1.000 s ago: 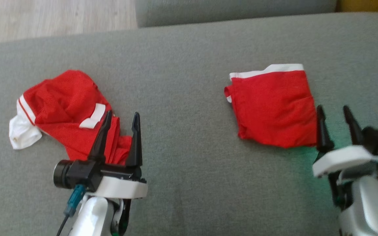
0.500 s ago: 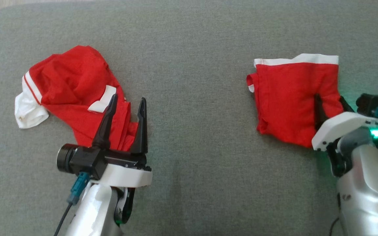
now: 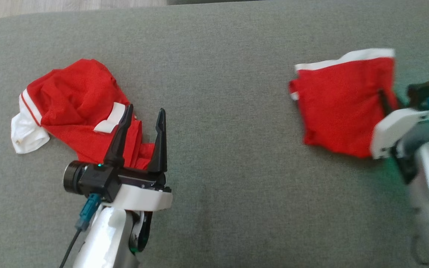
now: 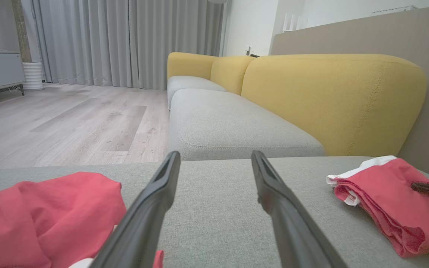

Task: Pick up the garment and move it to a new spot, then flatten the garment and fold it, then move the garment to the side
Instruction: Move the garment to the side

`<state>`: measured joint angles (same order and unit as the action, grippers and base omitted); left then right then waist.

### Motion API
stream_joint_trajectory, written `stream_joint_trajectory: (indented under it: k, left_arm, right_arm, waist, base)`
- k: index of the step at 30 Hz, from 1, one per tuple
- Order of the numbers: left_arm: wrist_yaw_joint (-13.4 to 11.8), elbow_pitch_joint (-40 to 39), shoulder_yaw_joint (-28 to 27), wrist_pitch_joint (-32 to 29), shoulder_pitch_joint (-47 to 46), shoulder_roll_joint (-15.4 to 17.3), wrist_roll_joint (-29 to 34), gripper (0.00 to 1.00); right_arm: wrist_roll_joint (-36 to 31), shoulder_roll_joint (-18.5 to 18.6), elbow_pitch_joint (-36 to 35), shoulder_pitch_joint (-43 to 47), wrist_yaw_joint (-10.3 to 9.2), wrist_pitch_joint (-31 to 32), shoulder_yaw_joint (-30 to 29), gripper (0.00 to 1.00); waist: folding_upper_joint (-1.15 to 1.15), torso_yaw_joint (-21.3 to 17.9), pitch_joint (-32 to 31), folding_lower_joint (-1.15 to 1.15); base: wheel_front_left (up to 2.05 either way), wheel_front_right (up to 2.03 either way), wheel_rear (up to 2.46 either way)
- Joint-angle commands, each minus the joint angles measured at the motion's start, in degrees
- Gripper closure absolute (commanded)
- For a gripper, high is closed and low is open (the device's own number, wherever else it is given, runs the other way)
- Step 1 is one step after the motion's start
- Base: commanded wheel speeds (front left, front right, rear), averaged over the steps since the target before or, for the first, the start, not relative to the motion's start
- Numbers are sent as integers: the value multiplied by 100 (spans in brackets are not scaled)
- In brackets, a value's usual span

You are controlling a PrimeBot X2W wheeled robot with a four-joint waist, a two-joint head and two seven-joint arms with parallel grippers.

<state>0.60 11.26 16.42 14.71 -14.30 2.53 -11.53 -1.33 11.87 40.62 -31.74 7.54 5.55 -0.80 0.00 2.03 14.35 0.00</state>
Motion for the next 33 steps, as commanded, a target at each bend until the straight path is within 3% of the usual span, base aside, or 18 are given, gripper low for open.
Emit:
stream_joint_trajectory:
  k: [1, 10, 15, 24, 33]
  left_arm:
    - [16, -200, -191, 29, -153, 34, 8, 0]
    - [39, -276, -180, 29, -204, 34, 3, 0]
    - [62, -289, -218, 29, -248, 34, 42, 0]
    - [110, -309, -253, 29, -279, 34, 96, 0]
    - [108, -277, -258, 29, -280, 34, 111, 0]
  right_arm:
    - [-50, 319, -258, -238, -5, -12, 220, 100]
    - [-154, 1820, -128, -292, -5, 183, 574, 100]
    - [-276, 2252, 124, -340, -5, 180, 356, 100]
    - [-566, 2457, 401, -428, -5, 218, -96, 100]
    - [-942, 2294, 310, -479, -5, 30, -439, 100]
  waist:
    - [0, -8, -5, 0]
    - [0, 109, 177, 0]
    - [0, 197, 308, 0]
    - [0, 261, 422, 0]
    - [0, 208, 403, 0]
  base:
    - [0, 0, 0]
    - [0, 0, 0]
    - [0, 0, 0]
    - [0, 0, 0]
    - [0, 0, 0]
